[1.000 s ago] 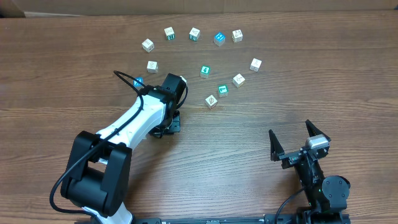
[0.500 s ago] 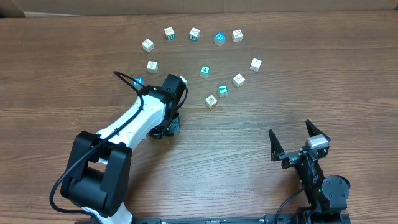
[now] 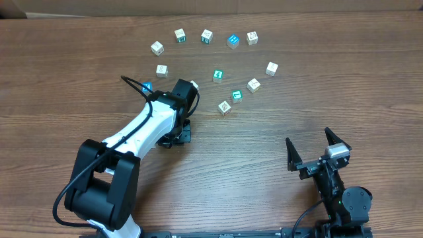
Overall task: Form a horizontal line
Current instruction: 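Lower the I block onto the table right of the S block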
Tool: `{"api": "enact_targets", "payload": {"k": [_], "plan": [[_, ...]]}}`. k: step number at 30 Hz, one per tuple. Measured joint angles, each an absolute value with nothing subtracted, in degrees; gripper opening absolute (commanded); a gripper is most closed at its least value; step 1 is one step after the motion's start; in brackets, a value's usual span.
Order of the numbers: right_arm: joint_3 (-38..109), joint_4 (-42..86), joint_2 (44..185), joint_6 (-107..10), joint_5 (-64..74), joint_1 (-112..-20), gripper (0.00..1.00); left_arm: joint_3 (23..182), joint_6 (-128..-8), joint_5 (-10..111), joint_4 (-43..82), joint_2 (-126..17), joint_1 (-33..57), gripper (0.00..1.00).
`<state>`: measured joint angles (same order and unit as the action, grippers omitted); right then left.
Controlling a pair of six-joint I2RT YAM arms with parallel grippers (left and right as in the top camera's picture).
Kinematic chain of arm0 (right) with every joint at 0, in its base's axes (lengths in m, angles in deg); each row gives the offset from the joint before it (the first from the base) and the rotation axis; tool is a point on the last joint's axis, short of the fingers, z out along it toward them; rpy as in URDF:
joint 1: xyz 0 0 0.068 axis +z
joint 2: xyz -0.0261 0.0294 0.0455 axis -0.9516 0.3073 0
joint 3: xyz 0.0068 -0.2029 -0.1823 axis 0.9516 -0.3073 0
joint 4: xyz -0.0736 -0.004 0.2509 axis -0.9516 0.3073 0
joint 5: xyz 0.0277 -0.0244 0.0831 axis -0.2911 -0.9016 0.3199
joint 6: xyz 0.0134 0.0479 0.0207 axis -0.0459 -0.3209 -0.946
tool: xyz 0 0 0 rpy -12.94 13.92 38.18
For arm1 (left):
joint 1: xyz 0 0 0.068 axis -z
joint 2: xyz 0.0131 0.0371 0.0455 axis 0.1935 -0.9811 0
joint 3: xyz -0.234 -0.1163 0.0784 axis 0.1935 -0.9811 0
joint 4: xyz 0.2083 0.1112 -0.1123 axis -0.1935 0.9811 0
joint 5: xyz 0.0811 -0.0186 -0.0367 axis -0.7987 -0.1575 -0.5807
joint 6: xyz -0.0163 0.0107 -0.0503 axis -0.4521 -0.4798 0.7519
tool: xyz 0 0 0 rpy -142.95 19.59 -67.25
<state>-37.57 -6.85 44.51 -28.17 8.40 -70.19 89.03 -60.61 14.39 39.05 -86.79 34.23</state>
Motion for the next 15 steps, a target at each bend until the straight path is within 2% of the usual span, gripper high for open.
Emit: {"api": "enact_targets", "payload": {"k": [15], "plan": [[-37.6,-6.9,44.5,-28.1,8.4,-70.2,1.00,89.0,-60.6,14.6,39.2,-86.8,34.2,0.17]]}}
